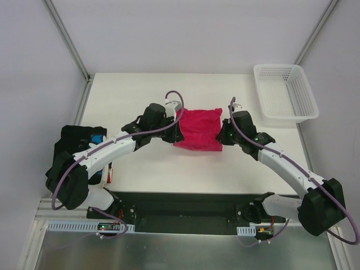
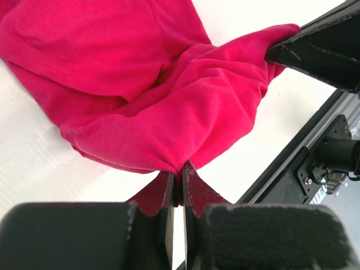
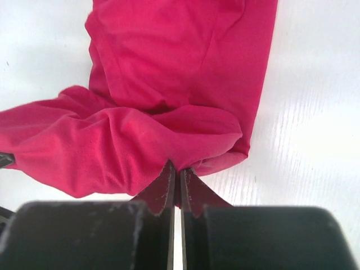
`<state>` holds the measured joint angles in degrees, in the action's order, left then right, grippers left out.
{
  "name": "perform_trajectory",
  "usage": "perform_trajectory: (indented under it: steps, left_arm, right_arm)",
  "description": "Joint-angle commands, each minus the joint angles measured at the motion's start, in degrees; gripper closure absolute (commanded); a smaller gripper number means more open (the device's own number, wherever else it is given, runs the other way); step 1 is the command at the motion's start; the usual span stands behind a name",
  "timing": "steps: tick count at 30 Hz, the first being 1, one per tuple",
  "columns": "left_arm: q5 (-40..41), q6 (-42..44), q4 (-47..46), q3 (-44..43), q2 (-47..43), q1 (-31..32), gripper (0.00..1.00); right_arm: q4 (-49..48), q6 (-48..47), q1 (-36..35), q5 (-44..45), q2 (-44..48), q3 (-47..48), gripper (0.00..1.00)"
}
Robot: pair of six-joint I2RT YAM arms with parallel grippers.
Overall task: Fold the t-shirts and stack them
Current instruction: Fold the long partially folded tshirt into a neat square
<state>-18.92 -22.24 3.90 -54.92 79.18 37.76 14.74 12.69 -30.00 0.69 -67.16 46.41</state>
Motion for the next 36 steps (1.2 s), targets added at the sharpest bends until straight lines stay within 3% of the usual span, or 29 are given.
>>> perform_trajectory:
  steps: [1,12,36]
  left_arm:
    - [0.6,2.3,-0.2,-3.3,1.6,-1.1,1.00]
    - [1.4,2.8,-0.3,-5.6,4.4,-4.5,1.00]
    - [-7.2,1.2,-3.5,-19.5,24.2,-13.3,1.00]
  right_arm:
    - [-2.3,-3.2,1.3,1.5,-2.4,5.3,0.99]
    - [-3.8,-4.5,4.9,-0.2,-11.4,11.9,0.99]
    - [-5.8,-3.4,11.0,-7.6,-30.5,26.6,0.99]
